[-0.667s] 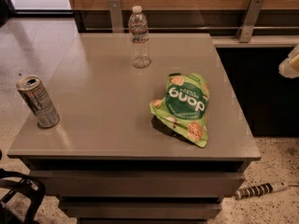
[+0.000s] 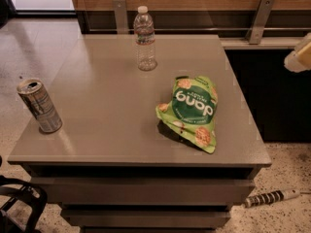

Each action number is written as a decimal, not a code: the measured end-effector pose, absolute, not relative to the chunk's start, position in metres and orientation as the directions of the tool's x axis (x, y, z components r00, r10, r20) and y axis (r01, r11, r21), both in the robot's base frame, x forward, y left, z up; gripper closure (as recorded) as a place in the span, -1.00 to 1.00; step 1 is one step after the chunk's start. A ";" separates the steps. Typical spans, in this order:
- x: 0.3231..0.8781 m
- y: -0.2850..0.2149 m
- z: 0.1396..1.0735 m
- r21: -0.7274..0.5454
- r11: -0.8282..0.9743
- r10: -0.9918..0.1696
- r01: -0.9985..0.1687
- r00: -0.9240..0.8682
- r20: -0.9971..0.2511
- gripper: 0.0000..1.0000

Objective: Move water bottle near redbull can

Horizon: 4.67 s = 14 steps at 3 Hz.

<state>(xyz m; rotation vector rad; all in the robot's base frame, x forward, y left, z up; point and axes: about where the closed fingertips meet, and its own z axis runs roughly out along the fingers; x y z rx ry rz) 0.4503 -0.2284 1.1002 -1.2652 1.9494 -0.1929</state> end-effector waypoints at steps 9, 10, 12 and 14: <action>0.673 -0.133 1.001 -0.188 0.622 -0.393 -0.760 -0.095 -0.915 -1.00; 0.696 -0.120 0.983 -0.145 0.606 -0.357 -0.782 -0.105 -0.928 -1.00; 0.733 -0.079 0.939 -0.047 0.558 -0.271 -0.829 -0.128 -0.954 -1.00; 0.774 -0.053 0.935 -0.064 0.497 -0.177 -0.866 -0.028 -0.984 -1.00</action>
Offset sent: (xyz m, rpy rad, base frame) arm 0.0774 0.0762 -0.0122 0.3815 -0.0868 0.1349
